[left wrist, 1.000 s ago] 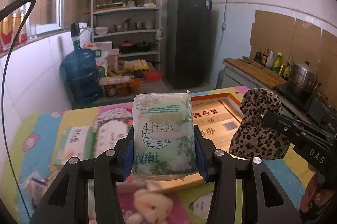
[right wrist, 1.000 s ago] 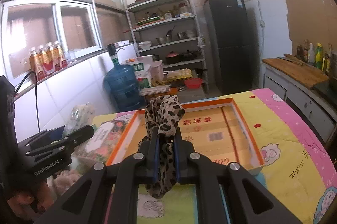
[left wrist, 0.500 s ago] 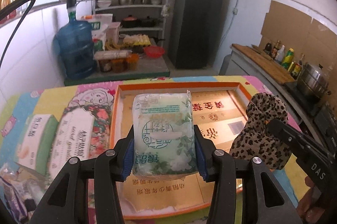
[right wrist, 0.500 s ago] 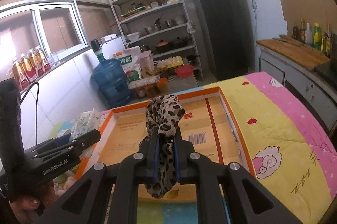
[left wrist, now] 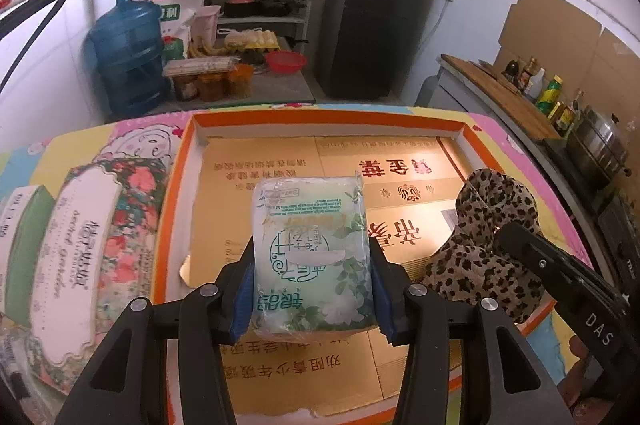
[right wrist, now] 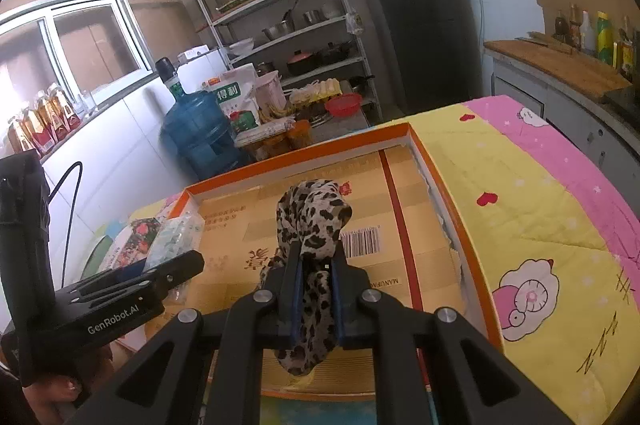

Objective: Organize soft objects
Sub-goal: 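Carry the tissue pack and scrunchie in both grippers over the orange box, then release the tissue pack with the left gripper while the right drops the scrunchie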

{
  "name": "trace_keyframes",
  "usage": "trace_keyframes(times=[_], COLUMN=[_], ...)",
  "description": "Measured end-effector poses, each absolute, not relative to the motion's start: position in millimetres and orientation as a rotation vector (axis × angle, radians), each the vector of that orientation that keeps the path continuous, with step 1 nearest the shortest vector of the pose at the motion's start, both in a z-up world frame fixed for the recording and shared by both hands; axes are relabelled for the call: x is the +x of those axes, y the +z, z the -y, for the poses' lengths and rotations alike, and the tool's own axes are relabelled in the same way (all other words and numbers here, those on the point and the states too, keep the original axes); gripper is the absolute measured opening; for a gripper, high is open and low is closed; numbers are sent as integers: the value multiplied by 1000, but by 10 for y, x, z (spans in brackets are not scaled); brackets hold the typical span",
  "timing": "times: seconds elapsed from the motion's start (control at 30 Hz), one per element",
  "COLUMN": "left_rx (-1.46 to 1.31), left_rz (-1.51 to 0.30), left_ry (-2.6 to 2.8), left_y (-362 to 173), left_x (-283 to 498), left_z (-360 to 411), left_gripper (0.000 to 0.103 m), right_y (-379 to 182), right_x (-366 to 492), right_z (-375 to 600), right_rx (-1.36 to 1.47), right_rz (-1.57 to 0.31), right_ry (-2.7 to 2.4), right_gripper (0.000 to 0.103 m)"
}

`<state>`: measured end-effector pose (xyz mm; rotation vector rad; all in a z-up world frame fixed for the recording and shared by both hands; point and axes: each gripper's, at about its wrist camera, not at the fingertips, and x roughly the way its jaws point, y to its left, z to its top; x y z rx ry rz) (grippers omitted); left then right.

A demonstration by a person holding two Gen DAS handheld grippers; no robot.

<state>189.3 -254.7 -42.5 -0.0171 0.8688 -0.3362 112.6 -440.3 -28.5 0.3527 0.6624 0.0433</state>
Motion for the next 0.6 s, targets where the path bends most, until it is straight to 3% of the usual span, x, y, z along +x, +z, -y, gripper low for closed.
trace_keyframes(times=[0.3, 0.4, 0.47, 0.6], left_rx=[-16, -8, -4, -1], left_rz=[-882, -848, -833, -807], left_ry=[-357, -358, -359, -356], left_y=[-495, -457, -431, -369], left_x=[1958, 1925, 1909, 1873], left_z=[2595, 2605, 2607, 2588], left_gripper=[59, 68, 73, 73], right_y=[-352, -355, -347, -320], right_x=[1192, 1183, 1173, 1154], right_z=[4418, 4421, 4424, 4419], right_rx=[349, 347, 344, 341], right_rz=[-686, -689, -684, -675], right_ry=[23, 13, 5, 1], right_gripper=[16, 28, 46, 49])
